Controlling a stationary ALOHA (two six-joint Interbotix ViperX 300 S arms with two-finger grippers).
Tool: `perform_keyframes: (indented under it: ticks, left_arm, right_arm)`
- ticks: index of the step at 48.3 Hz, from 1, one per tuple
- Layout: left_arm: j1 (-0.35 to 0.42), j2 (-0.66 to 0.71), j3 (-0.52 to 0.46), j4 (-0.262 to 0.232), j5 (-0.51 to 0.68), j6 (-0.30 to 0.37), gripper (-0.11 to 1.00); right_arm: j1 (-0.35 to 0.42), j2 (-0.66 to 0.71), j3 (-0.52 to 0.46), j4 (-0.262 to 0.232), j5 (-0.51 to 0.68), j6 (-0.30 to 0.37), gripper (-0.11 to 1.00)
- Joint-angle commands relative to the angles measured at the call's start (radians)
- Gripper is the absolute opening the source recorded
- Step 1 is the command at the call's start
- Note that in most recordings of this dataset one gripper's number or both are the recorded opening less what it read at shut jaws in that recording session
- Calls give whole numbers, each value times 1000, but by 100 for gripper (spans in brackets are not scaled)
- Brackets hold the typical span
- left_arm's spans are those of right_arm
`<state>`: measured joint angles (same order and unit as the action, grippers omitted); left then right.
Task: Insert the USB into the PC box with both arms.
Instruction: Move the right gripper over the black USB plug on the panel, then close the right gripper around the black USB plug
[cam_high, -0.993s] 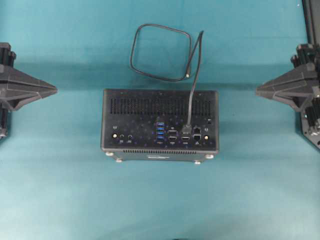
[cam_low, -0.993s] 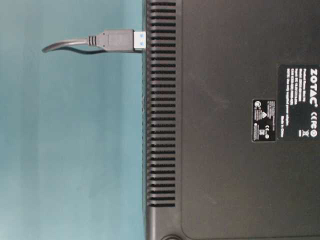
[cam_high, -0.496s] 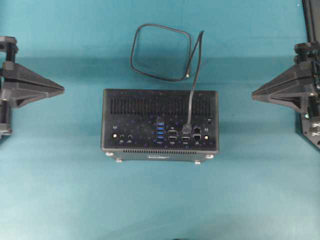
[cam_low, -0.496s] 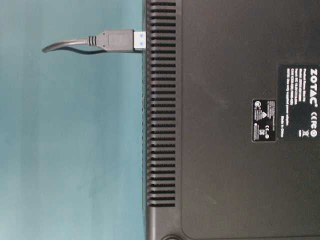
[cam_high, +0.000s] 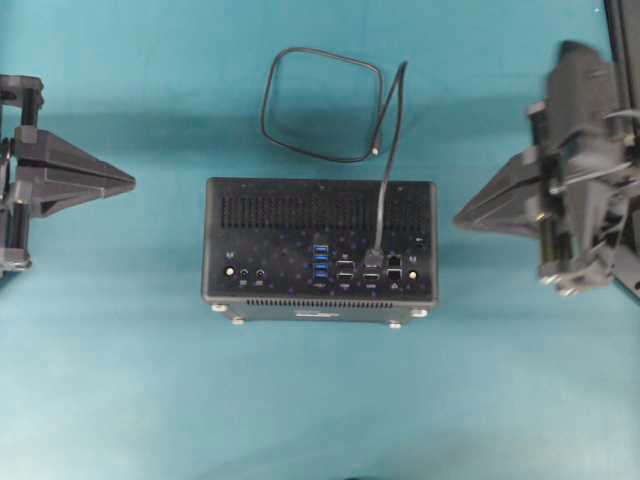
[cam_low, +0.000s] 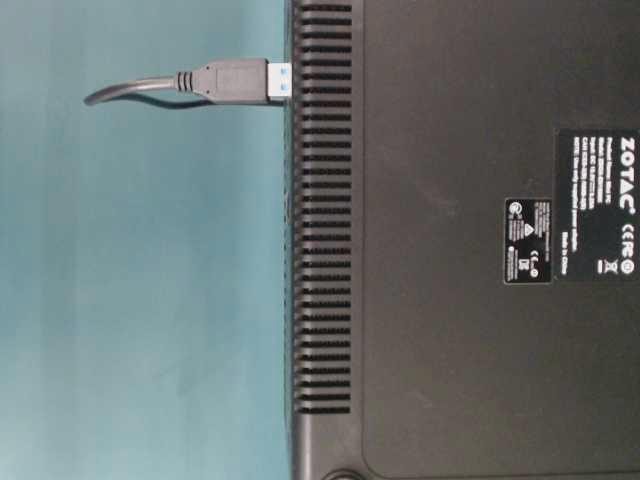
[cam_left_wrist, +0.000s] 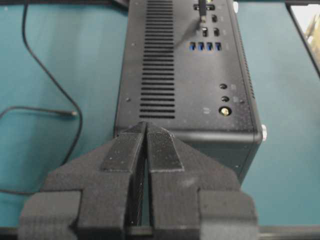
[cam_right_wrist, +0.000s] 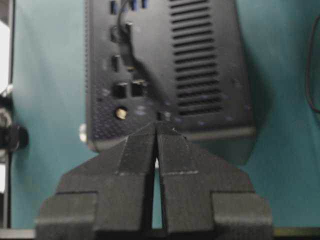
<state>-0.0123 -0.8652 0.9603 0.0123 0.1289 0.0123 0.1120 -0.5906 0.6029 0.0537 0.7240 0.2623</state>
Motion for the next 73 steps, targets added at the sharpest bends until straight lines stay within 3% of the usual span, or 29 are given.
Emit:
perform_keyframes:
  ticks: [1, 6, 18, 21, 44, 73]
  left_arm:
    - [5, 5, -21, 3, 2, -2, 0]
    - [5, 8, -20, 3, 3, -2, 0]
    - [5, 8, -21, 3, 3, -2, 0]
    - [5, 6, -25, 3, 2, -2, 0]
    - [5, 2, -32, 3, 3, -3, 0]
    - [5, 0, -32, 3, -3, -5, 0]
  right_arm:
    - [8, 37, -78, 5, 51, 12, 12]
    - [8, 78, -129, 2, 95, 11, 23]
    - [8, 167, -216, -15, 124, 12, 79]
    - [8, 192, -224, -17, 123, 11, 85]
    - [15, 288, -299, -17, 117, 11, 84]
    - [17, 350, -314, -15, 120, 8, 80]
